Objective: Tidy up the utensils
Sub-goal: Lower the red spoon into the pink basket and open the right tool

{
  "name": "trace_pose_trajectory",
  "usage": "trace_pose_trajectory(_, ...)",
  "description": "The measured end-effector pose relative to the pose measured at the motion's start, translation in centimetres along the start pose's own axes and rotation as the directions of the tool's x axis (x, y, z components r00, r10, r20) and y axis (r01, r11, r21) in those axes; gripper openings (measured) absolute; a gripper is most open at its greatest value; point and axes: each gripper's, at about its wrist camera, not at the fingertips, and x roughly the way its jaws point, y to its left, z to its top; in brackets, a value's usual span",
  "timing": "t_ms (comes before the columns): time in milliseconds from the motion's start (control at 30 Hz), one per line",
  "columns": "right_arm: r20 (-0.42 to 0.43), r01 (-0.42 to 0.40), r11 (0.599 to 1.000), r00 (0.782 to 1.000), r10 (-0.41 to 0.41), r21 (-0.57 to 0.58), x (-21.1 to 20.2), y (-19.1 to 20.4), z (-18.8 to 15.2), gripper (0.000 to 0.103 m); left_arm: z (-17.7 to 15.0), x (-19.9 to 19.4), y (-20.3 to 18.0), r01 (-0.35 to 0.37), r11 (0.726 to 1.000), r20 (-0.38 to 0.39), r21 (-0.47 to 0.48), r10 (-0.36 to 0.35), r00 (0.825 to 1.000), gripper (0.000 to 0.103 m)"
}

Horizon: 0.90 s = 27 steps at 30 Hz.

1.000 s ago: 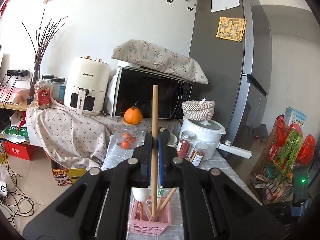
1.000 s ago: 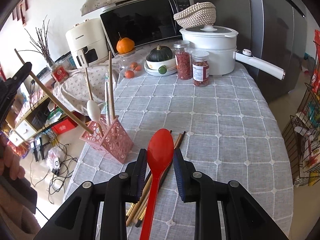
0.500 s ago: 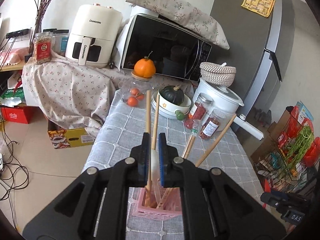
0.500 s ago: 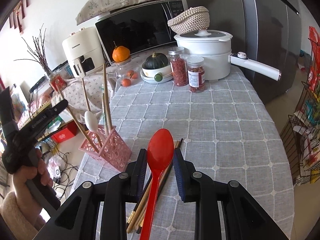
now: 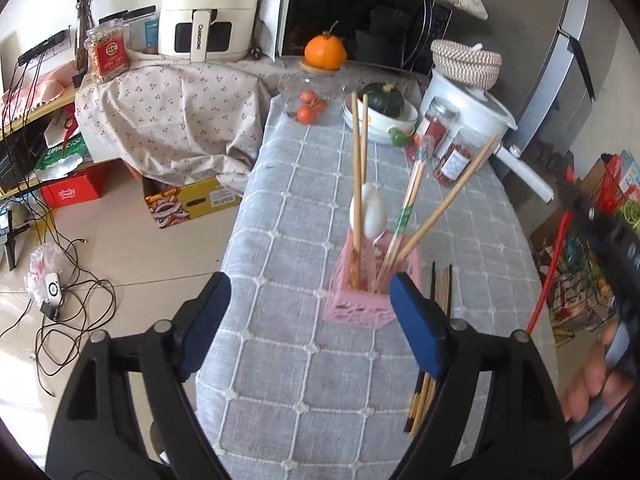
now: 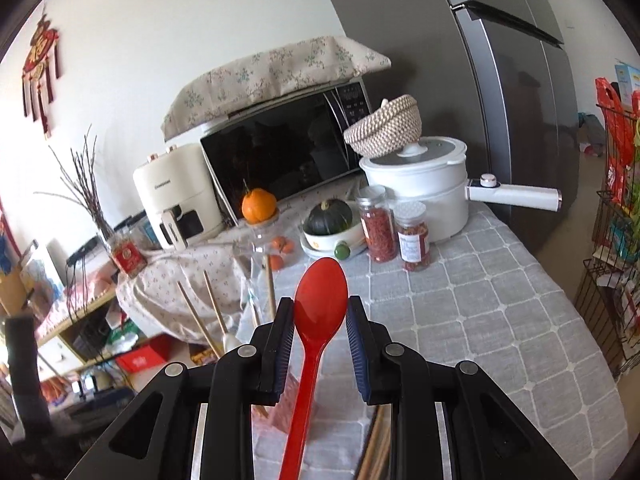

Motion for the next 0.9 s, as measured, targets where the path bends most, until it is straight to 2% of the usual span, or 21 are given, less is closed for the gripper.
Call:
trace_pose_trajectory(100, 0.081, 0.003, 1.000, 0.997, -0.005, 0.028, 0.9, 1.5, 0.2, 0.027, -1.1, 1.1, 1.3, -0.026, 1.000, -0.056, 0.002, 0.026, 0.998, 0.082)
trace_pose_trajectory(167, 0.148, 0.028, 0.999, 0.989, -0.030, 0.018, 1.7, 2.8, 0.0, 0.027, -1.4, 1.7, 2.1, -0.011, 1.000, -0.100, -0.011, 0.010, 0.995, 0.082)
trace_pose_trajectory(333, 0.253, 0.087, 0.996, 0.963, -0.089, 0.020, 4.2, 4.6, -0.8, 0.027, -1.5, 1.9, 2.9, -0.027, 0.999, -0.115, 0.018, 0.029, 0.993, 0.082)
trace_pose_trajectory(433, 0.317, 0.147, 0.989, 0.938, -0.142, 0.009, 5.2, 5.5, -1.7, 0.027, -1.4, 2.0, 3.4, -0.024, 1.000, -0.124, 0.010, 0.025, 0.992, 0.082)
trace_pose_trajectory(567, 0.357, 0.210, 0.978, 0.913, -0.196, -0.001, 6.4, 5.8, -3.0, 0.027, -1.5, 2.2, 3.7, -0.027, 1.000, -0.131, 0.006, 0.028, 0.991, 0.082)
trace_pose_trajectory(700, 0.321, 0.206, 0.979, 0.927, -0.195, -0.001, 7.6, 5.7, -4.3, 0.027, -1.7, 2.6, 3.8, -0.036, 0.999, -0.140, 0.003, 0.036, 0.989, 0.082)
trace_pose_trajectory(900, 0.255, 0.135, 0.991, 0.958, -0.133, 0.007, 7.2, 5.0, -4.8, 0.029, -1.9, 2.8, 3.2, -0.036, 0.999, -0.143, 0.023, 0.039, 0.989, 0.082)
